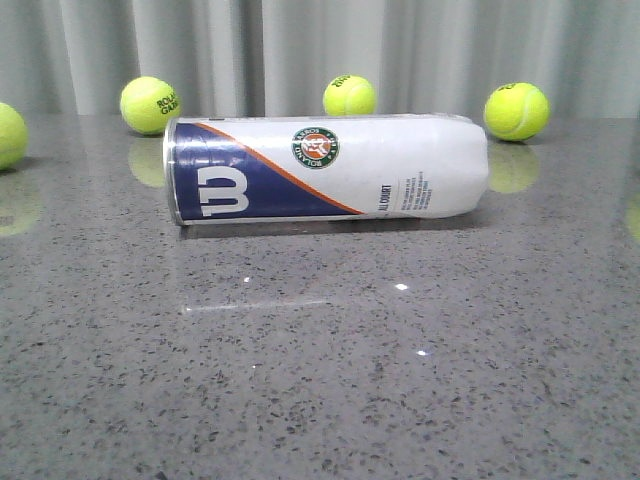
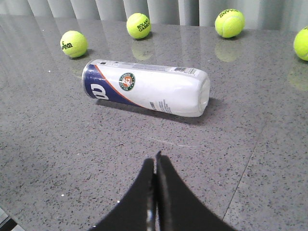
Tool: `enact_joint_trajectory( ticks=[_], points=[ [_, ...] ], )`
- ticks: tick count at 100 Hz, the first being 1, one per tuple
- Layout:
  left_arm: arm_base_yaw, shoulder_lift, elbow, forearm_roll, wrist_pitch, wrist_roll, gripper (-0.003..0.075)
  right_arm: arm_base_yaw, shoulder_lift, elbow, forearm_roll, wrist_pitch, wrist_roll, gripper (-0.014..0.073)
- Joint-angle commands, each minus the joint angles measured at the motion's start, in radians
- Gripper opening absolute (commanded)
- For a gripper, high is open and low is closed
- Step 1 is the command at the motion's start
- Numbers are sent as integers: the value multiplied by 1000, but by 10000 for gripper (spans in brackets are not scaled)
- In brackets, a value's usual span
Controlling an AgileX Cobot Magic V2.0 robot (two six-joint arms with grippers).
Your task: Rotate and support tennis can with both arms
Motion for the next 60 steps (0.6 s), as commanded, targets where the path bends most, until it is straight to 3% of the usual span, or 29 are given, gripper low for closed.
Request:
enact_joint_trajectory(
  ticks=[1, 9, 20, 27, 49, 60],
  points=[
    [2, 89, -74, -13, -30, -8, 40, -7, 14, -23, -1, -67, -13, -57],
    [2, 151, -107, -15, -16, -8, 165, -7, 14, -23, -1, -67, -13, -57],
    [2, 227, -147, -21, -16, -8, 430, -7, 14, -23, -1, -67, -13, -57],
    [2, 273, -170, -51, -11, -8, 538, -7, 14, -23, -1, -67, -13, -57],
    [2, 465, -263, -267, 72, 0, 552, -7, 14, -23, -1, -67, -13, -57],
    [2, 561, -318, -452, 142, 126, 552, -7, 14, -23, -1, -67, -13, -57]
  ],
)
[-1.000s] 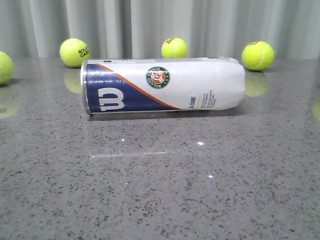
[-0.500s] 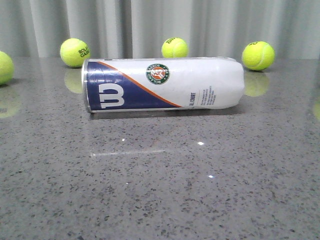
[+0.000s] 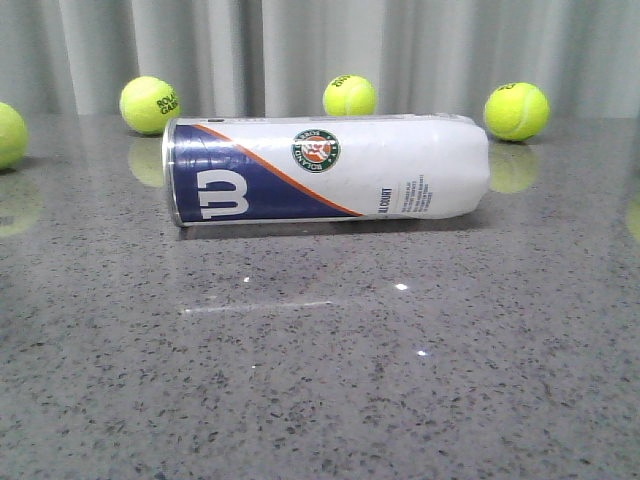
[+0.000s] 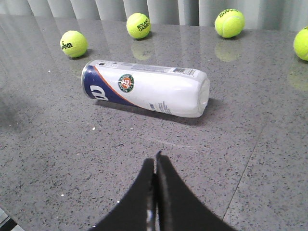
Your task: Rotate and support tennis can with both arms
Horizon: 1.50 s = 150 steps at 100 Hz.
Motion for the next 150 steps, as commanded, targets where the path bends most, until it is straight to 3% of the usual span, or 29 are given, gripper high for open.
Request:
enact_joint_trajectory(
  ticks=[1, 19, 53, 75, 100, 122, 136, 150],
  points=[
    [2, 78, -71, -176, 7, 86, 552, -7, 14, -23, -1, -67, -13, -57],
    [2, 251, -158, -478, 119, 291, 552, -7, 14, -23, -1, -67, -13, -57],
    [2, 551, -266, -805, 230, 535, 545, -7, 14, -23, -1, -67, -13, -57],
    [-14, 743, -357, -935, 342, 578, 545, -7, 14, -23, -1, -67, -13, -57],
    [-104, 896, -483, -961, 412, 580, 545, -7, 14, -23, -1, -67, -13, -57],
    [-157, 968, -498, -1073, 477, 580, 542, -7, 14, -23, -1, -67, -13, -57],
    [-162, 982, -498, -1081, 477, 580, 453, -7, 14, -23, -1, -67, -13, -57],
    [-162, 982, -498, -1123, 477, 580, 290, -7, 14, -23, -1, -67, -13, -57]
  ],
)
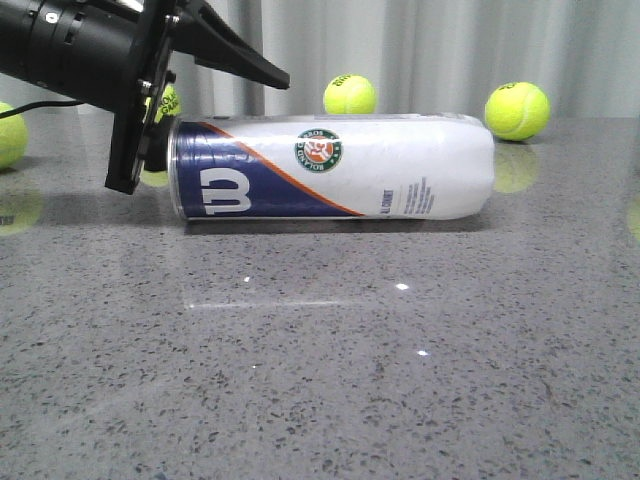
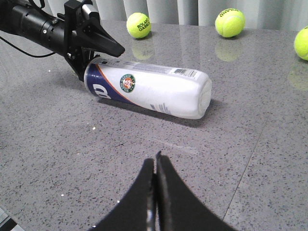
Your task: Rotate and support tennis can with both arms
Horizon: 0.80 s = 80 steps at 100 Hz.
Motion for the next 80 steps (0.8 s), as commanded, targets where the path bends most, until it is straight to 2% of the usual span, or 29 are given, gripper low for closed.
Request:
enact_joint_trajectory(
  ticks=[1, 17, 31, 67, 80],
  points=[
    [-8, -43, -27, -98, 105, 7, 271, -7, 14, -23, -1, -68, -13, -57],
    [-8, -43, -27, -114, 105, 7, 78, -7, 14, -23, -1, -68, -13, -57],
    [-8, -45, -27, -123, 105, 7, -22, -7, 14, -23, -1, -68, -13, -57],
    [-8, -180, -44, -137, 105, 54, -21, -7, 14, -23, -1, -68, -13, -57],
    [-8, -269, -97, -84, 105, 52, -21, -7, 14, -23, -1, -68, -13, -57]
  ],
)
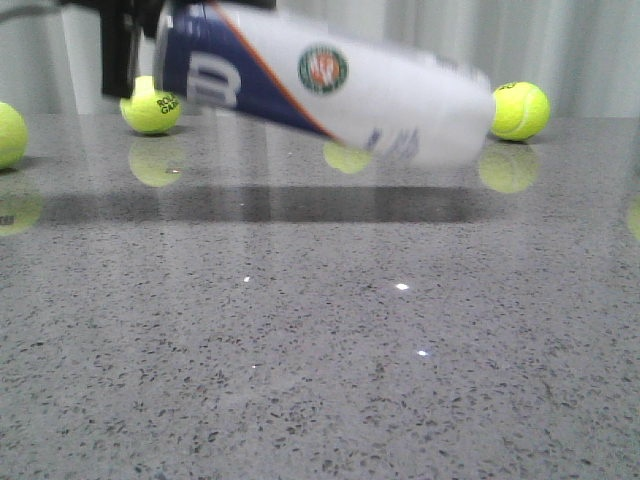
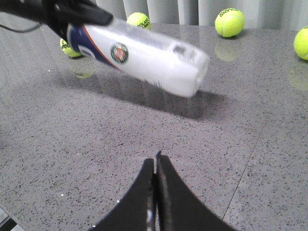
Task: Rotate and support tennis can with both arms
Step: 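Tilt the can upright with the left gripper and lower it onto the table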
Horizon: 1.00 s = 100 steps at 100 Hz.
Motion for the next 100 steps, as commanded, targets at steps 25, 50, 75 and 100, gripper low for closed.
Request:
enact_joint_trajectory(
  ticks=[25, 50, 75, 100],
  points=[
    [-8, -248, -216, 256, 91, -129, -21, -7, 14, -23, -1, -69, -13, -57],
    [-45, -324, -382, 679, 99, -351, -21, -7, 14, -23, -1, -69, -13, -57],
    [-234, -326, -419, 1067, 99, -512, -21, -7, 14, -23, -1, -69, -13, -57],
    [-371, -273, -419, 1252, 99, -574, -21, -7, 14, -23, -1, -69, -13, -57]
  ],
)
